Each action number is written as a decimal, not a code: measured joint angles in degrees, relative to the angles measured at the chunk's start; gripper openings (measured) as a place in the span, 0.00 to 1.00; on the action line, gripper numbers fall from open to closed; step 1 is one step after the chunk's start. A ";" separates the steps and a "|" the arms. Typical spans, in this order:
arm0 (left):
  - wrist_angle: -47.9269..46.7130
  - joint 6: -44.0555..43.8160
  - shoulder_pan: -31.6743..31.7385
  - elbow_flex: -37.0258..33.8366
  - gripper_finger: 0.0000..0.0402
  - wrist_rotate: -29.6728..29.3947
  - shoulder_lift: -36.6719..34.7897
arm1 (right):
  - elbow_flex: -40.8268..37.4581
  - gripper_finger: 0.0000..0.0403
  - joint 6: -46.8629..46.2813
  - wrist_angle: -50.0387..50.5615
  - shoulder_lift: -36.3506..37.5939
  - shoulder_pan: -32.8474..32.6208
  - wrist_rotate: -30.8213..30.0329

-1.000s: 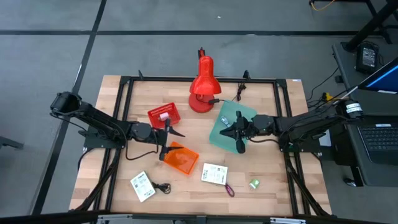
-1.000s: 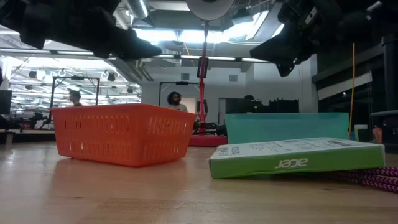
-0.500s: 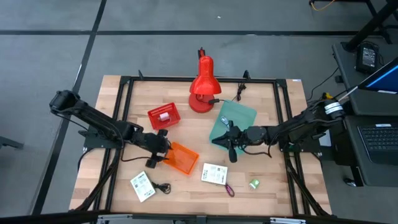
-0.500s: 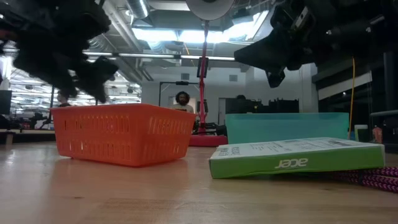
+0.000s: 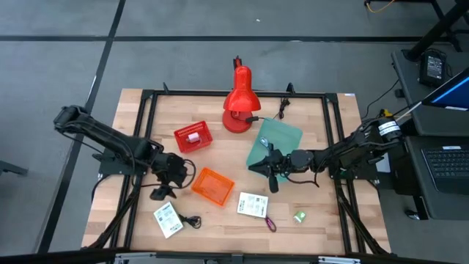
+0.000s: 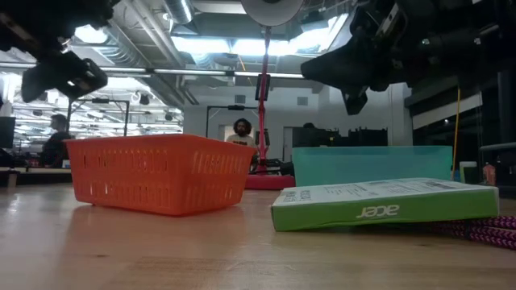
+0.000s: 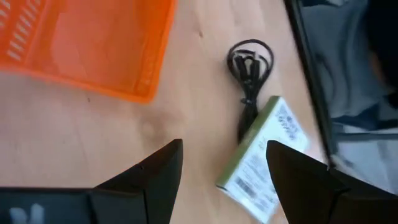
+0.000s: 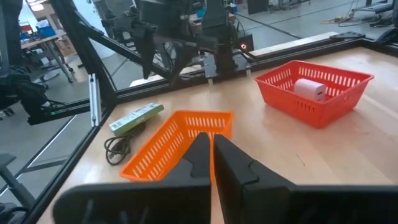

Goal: Pick and place items into bin
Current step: Put the left white card reader box into the orange bin

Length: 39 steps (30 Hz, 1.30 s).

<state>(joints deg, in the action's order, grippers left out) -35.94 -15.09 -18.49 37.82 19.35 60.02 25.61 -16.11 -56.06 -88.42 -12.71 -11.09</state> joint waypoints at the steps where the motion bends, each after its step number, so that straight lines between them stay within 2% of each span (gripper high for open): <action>1: -0.48 -0.67 0.18 0.00 0.56 0.06 -0.21 | 0.00 0.01 0.02 -0.02 0.00 0.00 0.00; 7: -4.67 -2.03 0.34 0.02 0.56 -1.08 0.96 | 1.18 0.01 1.34 0.11 0.00 -0.09 0.02; 22: -5.58 -0.18 -0.91 0.02 0.56 -1.15 5.72 | 3.13 0.01 5.89 0.90 0.02 -2.19 0.16; 29: -7.31 -2.21 -1.52 0.00 0.56 0.09 9.74 | 3.13 0.01 6.21 1.73 0.02 -2.16 0.15; 33: -6.25 -2.21 -2.70 -0.02 0.56 3.28 12.44 | 3.13 0.01 6.74 2.30 0.02 -2.16 0.13; 39: -5.55 -2.35 -4.42 -0.04 0.56 2.58 15.81 | 3.13 0.01 6.76 2.39 0.02 -2.16 0.11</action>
<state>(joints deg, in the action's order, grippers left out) -41.48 -17.44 -22.91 37.78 21.93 75.84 28.73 -9.34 -53.67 -88.40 -14.87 -10.98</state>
